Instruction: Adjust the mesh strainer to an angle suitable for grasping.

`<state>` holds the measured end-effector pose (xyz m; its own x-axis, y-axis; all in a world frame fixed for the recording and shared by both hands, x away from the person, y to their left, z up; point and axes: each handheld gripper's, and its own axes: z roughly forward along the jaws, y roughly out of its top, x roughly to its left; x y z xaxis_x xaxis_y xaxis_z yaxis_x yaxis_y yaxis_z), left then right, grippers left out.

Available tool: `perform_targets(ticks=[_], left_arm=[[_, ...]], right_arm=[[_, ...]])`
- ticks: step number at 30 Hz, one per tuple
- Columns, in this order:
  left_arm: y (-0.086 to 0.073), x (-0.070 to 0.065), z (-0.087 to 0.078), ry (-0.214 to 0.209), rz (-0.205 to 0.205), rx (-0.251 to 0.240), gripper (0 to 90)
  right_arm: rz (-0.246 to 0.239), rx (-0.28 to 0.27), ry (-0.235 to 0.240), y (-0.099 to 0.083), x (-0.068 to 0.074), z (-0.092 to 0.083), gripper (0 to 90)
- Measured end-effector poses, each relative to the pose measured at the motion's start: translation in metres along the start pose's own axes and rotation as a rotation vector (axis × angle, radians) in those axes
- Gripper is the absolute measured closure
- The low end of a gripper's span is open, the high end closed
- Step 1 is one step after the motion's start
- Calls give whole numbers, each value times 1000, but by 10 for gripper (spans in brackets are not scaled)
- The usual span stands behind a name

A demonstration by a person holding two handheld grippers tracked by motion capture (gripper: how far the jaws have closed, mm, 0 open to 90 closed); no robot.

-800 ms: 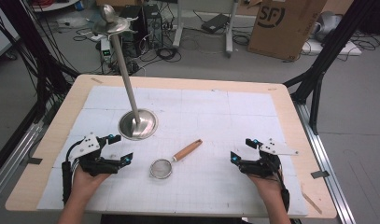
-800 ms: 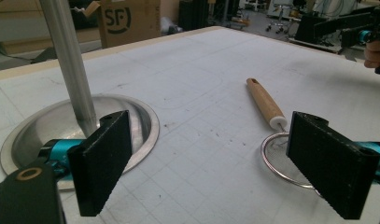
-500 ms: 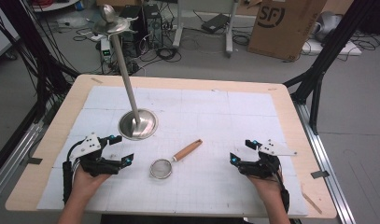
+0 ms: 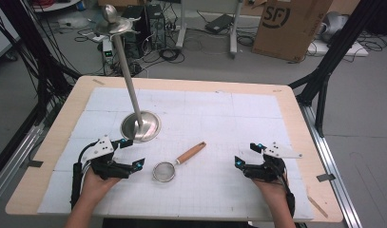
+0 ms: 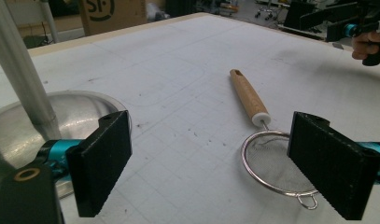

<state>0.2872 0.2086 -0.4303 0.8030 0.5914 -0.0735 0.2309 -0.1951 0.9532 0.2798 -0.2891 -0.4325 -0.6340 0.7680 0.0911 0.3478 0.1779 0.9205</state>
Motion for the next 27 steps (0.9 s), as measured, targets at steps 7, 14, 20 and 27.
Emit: perform_targets(ticks=[7, 14, 20, 27], left_arm=[[8, -5, 16, -18, 2, 31, 146], [22, -15, 37, -50, 39, 83, 146], [27, -21, 51, -57, 61, 124, 146], [34, -23, 66, -62, 65, 158, 146]], right_arm=[[-9, 3, -6, 1, 2, -1, 146], [-16, 0, -9, 1, 2, -1, 146], [-14, -6, -10, 2, 3, -3, 146], [-15, 4, -5, 1, 3, -1, 145]])
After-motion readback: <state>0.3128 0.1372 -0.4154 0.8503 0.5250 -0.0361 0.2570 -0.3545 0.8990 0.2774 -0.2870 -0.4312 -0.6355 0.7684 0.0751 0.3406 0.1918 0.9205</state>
